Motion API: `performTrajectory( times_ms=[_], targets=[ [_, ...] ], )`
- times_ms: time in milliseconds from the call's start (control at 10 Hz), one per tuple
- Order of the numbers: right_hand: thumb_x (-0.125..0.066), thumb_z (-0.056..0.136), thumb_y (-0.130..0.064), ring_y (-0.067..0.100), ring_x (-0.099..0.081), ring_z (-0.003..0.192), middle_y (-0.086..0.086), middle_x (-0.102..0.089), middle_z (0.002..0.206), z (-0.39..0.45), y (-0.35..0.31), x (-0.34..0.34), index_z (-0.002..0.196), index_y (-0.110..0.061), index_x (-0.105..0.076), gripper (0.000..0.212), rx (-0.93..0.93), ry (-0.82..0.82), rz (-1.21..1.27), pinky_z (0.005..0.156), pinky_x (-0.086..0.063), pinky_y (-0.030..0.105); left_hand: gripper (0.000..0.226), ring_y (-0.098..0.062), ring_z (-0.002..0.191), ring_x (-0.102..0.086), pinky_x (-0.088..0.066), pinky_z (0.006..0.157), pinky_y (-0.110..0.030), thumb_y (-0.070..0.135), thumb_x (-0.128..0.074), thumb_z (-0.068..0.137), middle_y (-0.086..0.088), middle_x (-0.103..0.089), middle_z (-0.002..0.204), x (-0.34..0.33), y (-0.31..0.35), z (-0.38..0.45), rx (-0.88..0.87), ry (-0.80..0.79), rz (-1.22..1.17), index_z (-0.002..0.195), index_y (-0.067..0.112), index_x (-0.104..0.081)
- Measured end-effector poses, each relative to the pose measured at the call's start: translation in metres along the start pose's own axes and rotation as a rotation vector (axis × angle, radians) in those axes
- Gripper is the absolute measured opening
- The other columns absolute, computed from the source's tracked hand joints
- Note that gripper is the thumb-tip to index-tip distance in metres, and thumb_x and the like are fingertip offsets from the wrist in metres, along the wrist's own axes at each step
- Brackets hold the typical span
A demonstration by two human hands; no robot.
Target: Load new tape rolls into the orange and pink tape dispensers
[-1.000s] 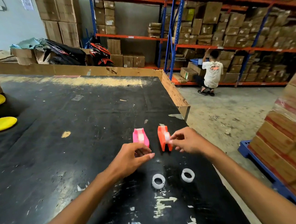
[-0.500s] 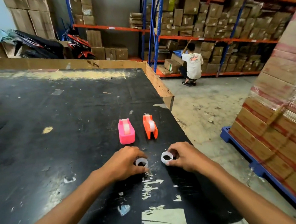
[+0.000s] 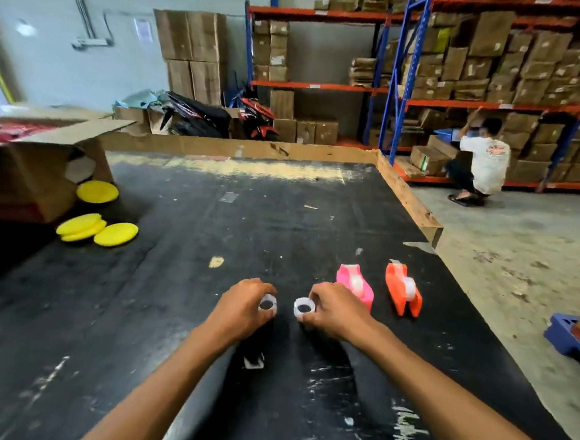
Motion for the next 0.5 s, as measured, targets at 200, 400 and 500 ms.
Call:
performTrajectory(
  times_ms=[200,400,500],
  targets=[
    [-0.06,0.074,-0.023,0.028,-0.047,0.064,0.006,-0.048,0.059,0.025,0.004,-0.004,0.052,-0.013,-0.037,0.033,-0.118,0.034,-0.023,0.044,-0.025,0.031,0.03,-0.027,0.113,-0.057,-0.049,0.083,-0.037,0.029,-0.058,0.084,-0.004,-0.064,0.117,-0.005,-0.01,0.015,0.049,-0.106,0.066,0.112,0.018,-0.063],
    [-0.063,0.077,-0.034,0.031,-0.061,0.079,0.008,-0.059,0.075,0.023,0.006,-0.007,0.072,-0.008,-0.055,0.027,-0.102,0.015,0.008,0.052,-0.033,0.034,0.065,-0.027,0.121,-0.051,-0.045,0.089,-0.037,0.035,-0.064,0.082,-0.004,-0.057,0.13,-0.006,-0.012,0.015,0.095,-0.136,-0.003,0.14,0.021,-0.038],
    [-0.063,0.079,-0.039,0.027,-0.061,0.085,0.004,-0.061,0.082,0.002,0.01,-0.003,0.09,-0.011,-0.06,0.03,-0.07,0.019,0.003,0.059,-0.037,0.033,0.094,-0.024,0.12,-0.051,-0.045,0.091,-0.035,0.041,-0.067,0.079,-0.002,-0.055,0.128,-0.005,-0.015,-0.001,0.104,-0.097,-0.086,0.152,0.027,-0.009]
  ],
)
Point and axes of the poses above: each hand's wrist, its own z-axis towards the middle knuckle, its own x-axis out of the back of the hand, y = z × x, the point moved 7 cm from there along z, towards the middle knuckle
